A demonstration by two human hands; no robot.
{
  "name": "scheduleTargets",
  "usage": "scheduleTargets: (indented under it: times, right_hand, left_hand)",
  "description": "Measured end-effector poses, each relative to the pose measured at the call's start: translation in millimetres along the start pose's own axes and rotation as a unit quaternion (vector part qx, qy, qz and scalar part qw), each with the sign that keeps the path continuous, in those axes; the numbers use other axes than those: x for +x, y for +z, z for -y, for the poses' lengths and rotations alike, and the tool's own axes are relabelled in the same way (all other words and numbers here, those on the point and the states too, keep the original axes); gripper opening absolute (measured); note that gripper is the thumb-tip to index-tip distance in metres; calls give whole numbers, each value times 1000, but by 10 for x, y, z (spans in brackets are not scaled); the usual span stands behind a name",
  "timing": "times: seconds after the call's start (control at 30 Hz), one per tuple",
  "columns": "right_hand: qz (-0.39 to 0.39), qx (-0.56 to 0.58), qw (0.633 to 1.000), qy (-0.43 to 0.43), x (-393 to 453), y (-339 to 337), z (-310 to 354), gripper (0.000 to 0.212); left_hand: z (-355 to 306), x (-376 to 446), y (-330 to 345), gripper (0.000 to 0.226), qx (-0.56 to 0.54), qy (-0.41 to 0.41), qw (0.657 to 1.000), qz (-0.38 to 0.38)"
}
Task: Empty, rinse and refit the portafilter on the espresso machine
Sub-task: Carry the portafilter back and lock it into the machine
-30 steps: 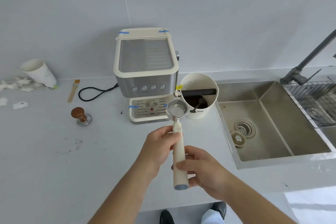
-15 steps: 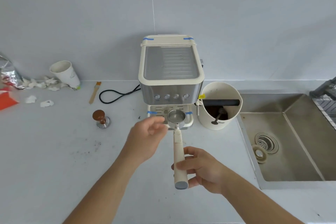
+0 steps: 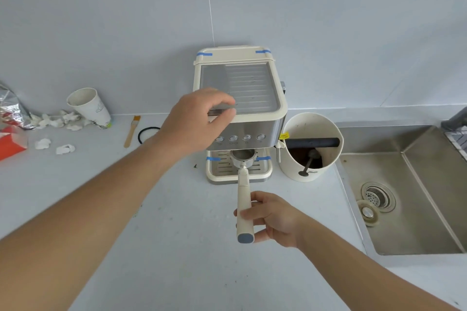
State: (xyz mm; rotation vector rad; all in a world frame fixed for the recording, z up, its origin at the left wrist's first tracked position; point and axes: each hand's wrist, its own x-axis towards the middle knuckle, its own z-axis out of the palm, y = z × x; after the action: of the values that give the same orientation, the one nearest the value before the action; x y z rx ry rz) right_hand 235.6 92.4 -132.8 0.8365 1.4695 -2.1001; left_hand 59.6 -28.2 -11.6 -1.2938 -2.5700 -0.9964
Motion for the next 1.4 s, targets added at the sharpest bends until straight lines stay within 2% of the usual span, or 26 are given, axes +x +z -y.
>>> scheduleTargets:
  times: [0.1, 0.17, 0.23, 0.43, 0.7, 0.87, 1.4]
  right_hand:
    - [8, 7, 1000, -8, 41, 5, 30, 39]
    - [13, 9, 1000, -14, 66, 13, 47, 35]
    - [16, 15, 1000, -21, 88, 23, 66, 30]
    - [20, 37, 999, -34, 173, 79, 127, 34]
    - [2, 92, 995, -46, 363, 198, 232, 41]
    - [6, 113, 992, -52, 483, 263, 294, 46]
    - [-23, 191, 977, -88, 822, 672, 350, 41]
  left_hand:
    - [46, 225, 47, 33, 36, 4, 997, 70]
    - [47, 343, 90, 35, 50, 1, 994, 97]
    - [56, 421, 136, 42, 73, -2, 991, 111]
    - [192, 465, 198, 54, 158, 38, 976, 143]
    - [360, 624, 105, 62, 87, 41, 980, 174]
    - [464, 726, 67, 70, 118, 77, 960, 243]
    - [546, 838, 89, 75, 127, 100, 955, 248]
